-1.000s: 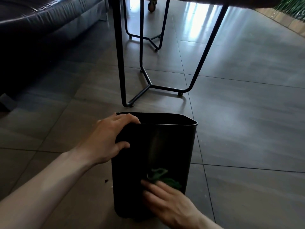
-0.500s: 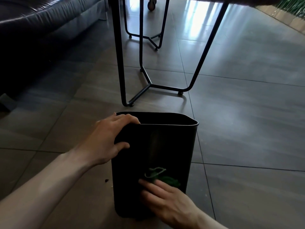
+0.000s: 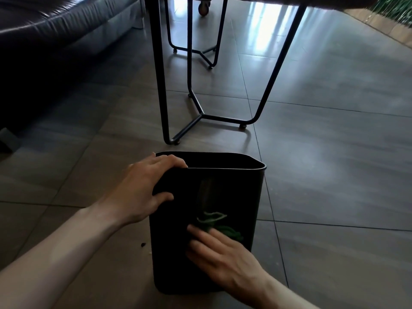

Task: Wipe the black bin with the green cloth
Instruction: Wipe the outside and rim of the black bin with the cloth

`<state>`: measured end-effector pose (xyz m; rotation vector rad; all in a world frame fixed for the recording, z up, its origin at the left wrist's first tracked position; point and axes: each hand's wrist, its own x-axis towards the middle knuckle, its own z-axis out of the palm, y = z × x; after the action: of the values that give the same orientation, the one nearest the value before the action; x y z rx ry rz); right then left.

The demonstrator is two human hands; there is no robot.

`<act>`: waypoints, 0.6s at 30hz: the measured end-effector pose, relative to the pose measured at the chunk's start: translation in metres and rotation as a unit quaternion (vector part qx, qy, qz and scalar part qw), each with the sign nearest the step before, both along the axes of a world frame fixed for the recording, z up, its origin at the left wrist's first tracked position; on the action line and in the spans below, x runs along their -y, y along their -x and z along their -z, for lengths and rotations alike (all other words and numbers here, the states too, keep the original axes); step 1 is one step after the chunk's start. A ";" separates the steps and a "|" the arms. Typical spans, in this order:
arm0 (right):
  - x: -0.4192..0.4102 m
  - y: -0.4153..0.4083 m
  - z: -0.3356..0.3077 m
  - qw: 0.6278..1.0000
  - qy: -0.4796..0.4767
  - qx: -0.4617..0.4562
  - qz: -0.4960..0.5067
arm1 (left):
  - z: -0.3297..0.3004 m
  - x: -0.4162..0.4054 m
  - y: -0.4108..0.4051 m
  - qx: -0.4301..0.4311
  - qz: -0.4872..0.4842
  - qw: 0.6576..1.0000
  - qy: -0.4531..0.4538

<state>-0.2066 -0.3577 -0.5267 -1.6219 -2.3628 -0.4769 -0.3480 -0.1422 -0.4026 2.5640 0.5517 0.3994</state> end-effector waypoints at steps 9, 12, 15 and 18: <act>-0.042 -0.005 -0.027 0.988 -0.074 -0.083 0.112 | 0.002 0.000 -0.001 0.009 -0.004 1.000 0.018; -0.007 0.004 -0.009 1.000 -0.005 -0.005 0.013 | 0.002 0.000 0.000 -0.004 0.000 1.000 0.024; -0.029 -0.005 -0.030 0.996 -0.039 -0.057 0.062 | 0.005 -0.001 0.000 0.002 0.003 1.000 0.025; -0.069 -0.006 -0.055 0.980 -0.087 -0.120 0.129 | 0.006 -0.003 0.001 0.005 0.006 1.000 0.018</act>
<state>-0.2008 -0.2888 -0.4722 -1.7990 -1.8937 -0.4902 -0.3486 -0.1395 -0.4087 2.5279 0.5343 0.3940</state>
